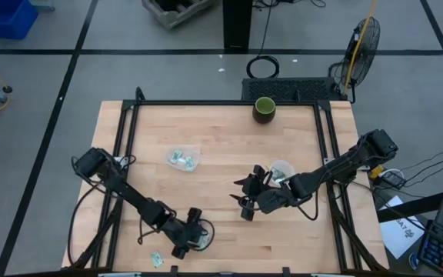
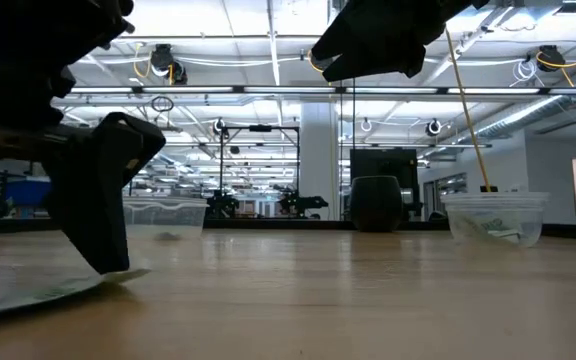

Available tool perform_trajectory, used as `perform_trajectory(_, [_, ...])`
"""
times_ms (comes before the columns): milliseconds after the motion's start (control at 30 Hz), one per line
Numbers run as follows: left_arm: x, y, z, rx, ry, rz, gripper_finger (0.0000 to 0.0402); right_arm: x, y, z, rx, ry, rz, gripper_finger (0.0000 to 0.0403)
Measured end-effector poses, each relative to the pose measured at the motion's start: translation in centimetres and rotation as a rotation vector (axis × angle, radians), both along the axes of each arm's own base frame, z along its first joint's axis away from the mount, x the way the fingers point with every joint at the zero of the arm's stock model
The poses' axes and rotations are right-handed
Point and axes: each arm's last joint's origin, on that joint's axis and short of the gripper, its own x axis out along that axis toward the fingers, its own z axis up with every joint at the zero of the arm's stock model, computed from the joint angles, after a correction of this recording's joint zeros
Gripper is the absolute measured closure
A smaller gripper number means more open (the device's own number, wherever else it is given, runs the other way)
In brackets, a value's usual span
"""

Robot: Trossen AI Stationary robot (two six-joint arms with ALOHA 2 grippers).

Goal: Pick and place Stevia / Truvia into bins
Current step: Put the white stevia packet into the transparent circular container

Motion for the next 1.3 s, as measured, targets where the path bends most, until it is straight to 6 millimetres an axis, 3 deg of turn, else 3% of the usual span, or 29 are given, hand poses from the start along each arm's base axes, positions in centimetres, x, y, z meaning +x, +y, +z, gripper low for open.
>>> perform_trajectory(267, [0.3,0.3,-0.9,-0.013,0.025,0.049,0.0132,0.0,0.0,-0.1,-0.001,0.008,0.003,0.0193])
perform_trajectory(467, [0.6,0.8,-0.9,-0.011,0.032,0.073,0.0215,0.0,0.0,-0.1,0.002,0.007,0.001,0.0193])
perform_trajectory(633, [0.7,1.8,0.2,0.022,0.022,0.093,0.0282,0.0,0.0,-0.1,0.002,0.007,0.002,0.0193])
perform_trajectory(767, [0.0,3.3,2.0,0.133,0.027,0.134,0.0324,-0.1,0.1,-0.2,0.011,0.005,0.002,0.0193])
perform_trajectory(933, [-1.3,5.5,5.6,0.252,-0.013,0.267,0.0355,-0.6,0.1,-1.0,0.018,0.027,-0.002,0.0193])
perform_trajectory(1100, [-3.1,7.4,9.2,0.315,-0.059,0.352,0.0361,-0.8,0.1,-1.5,0.035,0.034,-0.014,0.0193])
perform_trajectory(1300, [-5.7,10.4,12.1,0.411,-0.081,0.552,0.036,-0.8,0.2,-1.5,0.042,0.031,-0.015,0.0193])
